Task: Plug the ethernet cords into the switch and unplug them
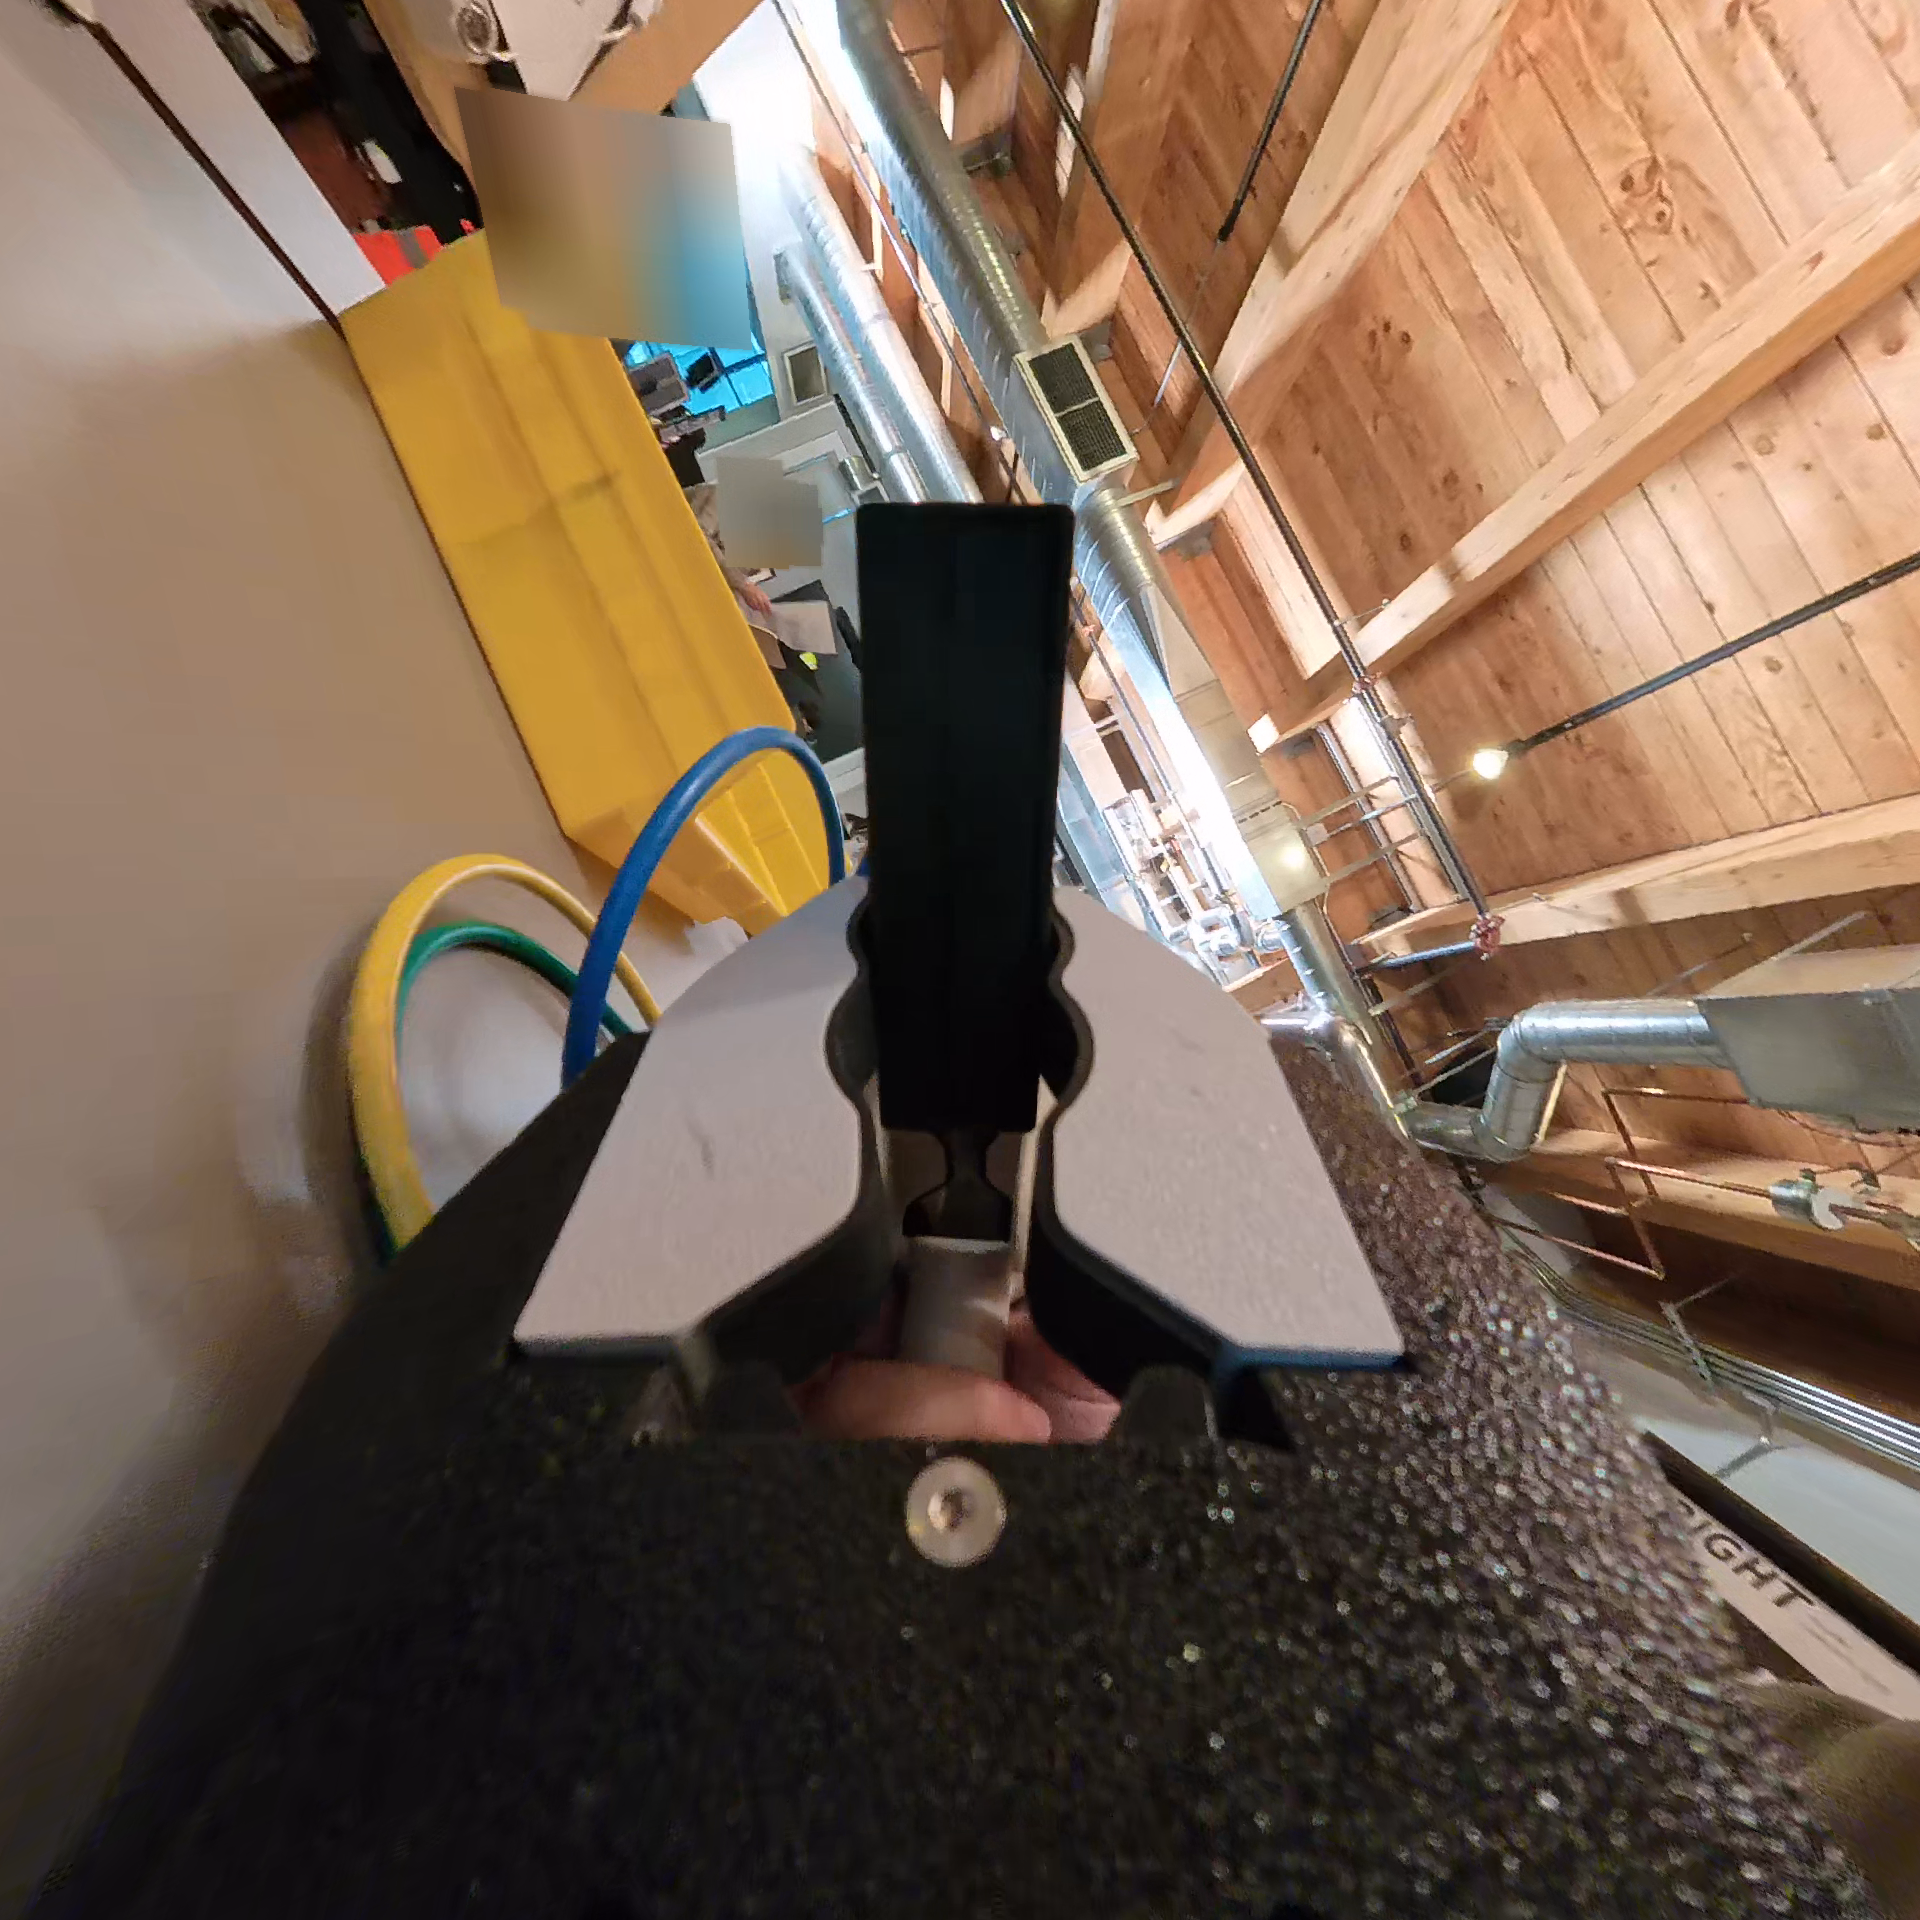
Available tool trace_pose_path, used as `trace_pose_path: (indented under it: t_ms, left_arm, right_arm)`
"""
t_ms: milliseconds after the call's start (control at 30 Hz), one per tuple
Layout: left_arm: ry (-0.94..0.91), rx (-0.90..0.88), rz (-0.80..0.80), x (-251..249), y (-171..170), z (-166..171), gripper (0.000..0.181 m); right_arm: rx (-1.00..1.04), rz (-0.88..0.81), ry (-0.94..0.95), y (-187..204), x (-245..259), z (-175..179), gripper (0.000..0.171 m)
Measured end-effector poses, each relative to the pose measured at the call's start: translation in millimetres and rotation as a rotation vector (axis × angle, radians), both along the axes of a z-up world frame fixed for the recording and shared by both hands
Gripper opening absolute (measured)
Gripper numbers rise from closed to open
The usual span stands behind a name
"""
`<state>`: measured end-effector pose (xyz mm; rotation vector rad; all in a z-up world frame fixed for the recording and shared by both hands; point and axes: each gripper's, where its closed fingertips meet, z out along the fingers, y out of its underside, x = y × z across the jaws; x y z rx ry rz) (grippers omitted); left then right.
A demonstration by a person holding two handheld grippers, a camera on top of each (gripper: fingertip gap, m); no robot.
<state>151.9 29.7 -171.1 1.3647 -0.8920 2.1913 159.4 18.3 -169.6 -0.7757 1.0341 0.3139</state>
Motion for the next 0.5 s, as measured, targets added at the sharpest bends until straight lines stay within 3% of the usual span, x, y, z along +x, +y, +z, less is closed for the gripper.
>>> trace_pose_path:
  t_ms: [333, 500]
  left_arm:
    - [-0.074, 0.152, -0.162, -3.1, 2.0, 4.5, 0.027]
    - [-0.052, 0.098, -0.224, -5.6, 2.7, 5.1, 0.026]
  right_arm:
    - [0.004, 0.045, -0.043, 4.0, 0.8, 6.7, 0.010]
    - [0.010, 0.069, -0.048, 5.2, -0.4, 8.7, 0.010]
